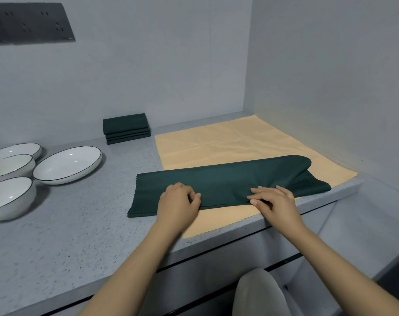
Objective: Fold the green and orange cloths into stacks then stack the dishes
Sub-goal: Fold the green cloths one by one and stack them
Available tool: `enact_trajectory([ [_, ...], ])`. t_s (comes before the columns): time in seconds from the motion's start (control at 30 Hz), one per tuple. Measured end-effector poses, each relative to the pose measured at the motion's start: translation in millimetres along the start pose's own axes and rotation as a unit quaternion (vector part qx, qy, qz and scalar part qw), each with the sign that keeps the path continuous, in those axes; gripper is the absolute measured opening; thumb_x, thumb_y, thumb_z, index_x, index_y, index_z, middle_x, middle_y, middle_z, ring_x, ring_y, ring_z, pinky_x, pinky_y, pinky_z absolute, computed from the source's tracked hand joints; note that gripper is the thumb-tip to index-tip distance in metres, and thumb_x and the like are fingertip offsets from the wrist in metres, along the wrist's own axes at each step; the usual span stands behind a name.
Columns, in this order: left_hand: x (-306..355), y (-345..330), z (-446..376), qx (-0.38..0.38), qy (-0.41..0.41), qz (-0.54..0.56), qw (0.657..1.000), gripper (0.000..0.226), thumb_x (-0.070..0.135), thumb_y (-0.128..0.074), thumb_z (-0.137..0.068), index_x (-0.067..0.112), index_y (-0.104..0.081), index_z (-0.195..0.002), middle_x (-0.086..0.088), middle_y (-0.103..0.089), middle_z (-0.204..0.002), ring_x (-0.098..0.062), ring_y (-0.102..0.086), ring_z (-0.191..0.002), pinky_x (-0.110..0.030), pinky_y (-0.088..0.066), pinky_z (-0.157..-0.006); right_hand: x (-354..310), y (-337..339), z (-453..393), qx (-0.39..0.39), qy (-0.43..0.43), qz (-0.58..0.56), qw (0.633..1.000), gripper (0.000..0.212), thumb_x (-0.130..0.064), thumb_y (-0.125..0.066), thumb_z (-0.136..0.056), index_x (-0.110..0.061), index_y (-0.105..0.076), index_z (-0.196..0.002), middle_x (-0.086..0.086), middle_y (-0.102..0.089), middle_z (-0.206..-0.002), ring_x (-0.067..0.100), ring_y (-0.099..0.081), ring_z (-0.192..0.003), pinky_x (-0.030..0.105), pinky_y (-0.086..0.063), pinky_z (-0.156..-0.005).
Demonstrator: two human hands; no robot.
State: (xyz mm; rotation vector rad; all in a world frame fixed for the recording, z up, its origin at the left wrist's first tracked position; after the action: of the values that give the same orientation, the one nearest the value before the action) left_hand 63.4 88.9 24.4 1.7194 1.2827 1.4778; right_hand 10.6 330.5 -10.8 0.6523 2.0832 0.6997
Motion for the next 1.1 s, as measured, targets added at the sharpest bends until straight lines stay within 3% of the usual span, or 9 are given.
enact_trajectory([
  [0.07,9.7,-6.4,-9.8,-0.017,-0.011,0.008,1.000,0.020,0.031,-0.049,-0.093,0.020,-0.062,-0.084,0.004,-0.058,-0.098,-0.018,-0.050,-0.102,-0.032,-0.042,-0.087,-1.7,0.3,-0.6,0.000,-0.001,0.000,1.000,0.010,-0.022,-0.068,-0.085,-0.026,-0.075,-0.092,-0.009,-0.068,-0.111,-0.001,-0.049,-0.109,0.026,-0.017,-0.105],
  [0.17,26.5,-15.8,-31.1,-0.043,-0.039,-0.005,0.998,0.030,0.027,-0.046,-0.095,0.017,-0.063,-0.117,-0.001,-0.055,-0.126,-0.020,-0.045,-0.120,-0.035,-0.033,-0.101,-6.2,-0.9,-2.4,-0.004,0.001,0.000,1.000,0.010,-0.023,-0.068,-0.085,-0.026,-0.075,-0.092,-0.010,-0.068,-0.112,-0.002,-0.049,-0.109,0.024,-0.016,-0.104],
  [0.33,46.6,-58.9,-67.1,-0.166,-0.047,-0.096,0.980,0.057,0.042,-0.026,-0.100,0.018,-0.018,-0.152,-0.008,-0.005,-0.160,-0.024,-0.001,-0.147,-0.042,0.000,-0.119,-4.9,-0.6,-1.0,-0.005,-0.009,-0.001,1.000,0.009,-0.023,-0.069,-0.085,-0.026,-0.075,-0.091,-0.010,-0.068,-0.112,0.000,-0.050,-0.111,0.023,-0.015,-0.104],
  [0.43,40.6,-78.1,-68.9,-0.187,-0.032,-0.158,0.969,0.062,0.052,-0.013,-0.099,0.025,0.000,-0.153,-0.005,0.007,-0.160,-0.024,0.008,-0.147,-0.045,0.005,-0.119,-7.3,0.6,-0.5,-0.001,-0.014,-0.002,1.000,0.009,-0.025,-0.068,-0.085,-0.027,-0.075,-0.090,-0.012,-0.068,-0.110,0.000,-0.051,-0.109,0.020,-0.014,-0.099],
  [0.53,39.3,-81.1,-71.4,-0.177,-0.038,-0.174,0.968,0.063,0.055,-0.010,-0.098,0.027,0.003,-0.152,-0.003,0.008,-0.160,-0.022,0.009,-0.147,-0.045,0.004,-0.119,-15.1,4.2,-2.1,0.058,0.003,0.047,0.997,0.010,-0.030,-0.066,-0.083,-0.028,-0.076,-0.084,-0.014,-0.072,-0.094,0.012,-0.055,-0.091,0.023,-0.020,-0.080],
  [0.63,40.7,-84.7,-70.7,-0.178,-0.040,-0.175,0.967,0.063,0.055,-0.010,-0.098,0.027,0.003,-0.153,-0.003,0.008,-0.160,-0.021,0.009,-0.147,-0.044,0.004,-0.119,-23.9,4.7,-1.8,0.133,0.033,0.068,0.988,0.020,-0.030,-0.059,-0.084,-0.020,-0.077,-0.083,-0.007,-0.072,-0.088,0.015,-0.049,-0.083,0.027,-0.038,-0.073],
  [0.8,38.3,-84.6,-72.0,-0.164,-0.042,-0.175,0.970,0.062,0.055,-0.011,-0.098,0.028,0.001,-0.153,-0.003,0.007,-0.160,-0.020,0.008,-0.147,-0.044,0.004,-0.119,-30.7,-3.4,-9.9,0.151,0.028,0.065,0.986,0.025,-0.023,-0.053,-0.089,-0.011,-0.074,-0.089,0.008,-0.068,-0.110,0.018,-0.049,-0.106,0.024,-0.042,-0.091],
  [0.97,38.5,-85.2,-73.2,-0.161,-0.045,-0.167,0.972,0.062,0.055,-0.011,-0.097,0.028,0.000,-0.153,-0.002,0.006,-0.160,-0.020,0.007,-0.147,-0.043,0.004,-0.119,-18.3,4.0,-15.3,0.099,-0.105,0.070,0.987,0.036,-0.028,-0.039,-0.098,-0.011,-0.064,-0.118,0.012,-0.051,-0.138,0.027,-0.034,-0.135,0.034,-0.024,-0.111],
  [1.1,38.3,-85.7,-72.8,-0.161,-0.048,-0.167,0.972,0.063,0.056,-0.010,-0.097,0.028,0.000,-0.153,-0.002,0.006,-0.160,-0.020,0.007,-0.147,-0.043,0.004,-0.119,10.4,24.5,-15.1,0.081,-0.187,0.133,0.970,0.040,-0.027,-0.038,-0.099,-0.008,-0.054,-0.131,0.012,-0.043,-0.144,0.023,-0.026,-0.140,0.034,-0.017,-0.116],
])
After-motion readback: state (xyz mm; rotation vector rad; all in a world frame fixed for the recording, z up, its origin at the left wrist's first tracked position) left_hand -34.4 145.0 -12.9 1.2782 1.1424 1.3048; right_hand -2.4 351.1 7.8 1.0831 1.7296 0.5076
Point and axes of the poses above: each hand's wrist, its own z-axis away from the middle knuckle, its own y-axis out of the back of the hand, x = y × z, the point moved 5 cm from there along -z, towards the middle knuckle
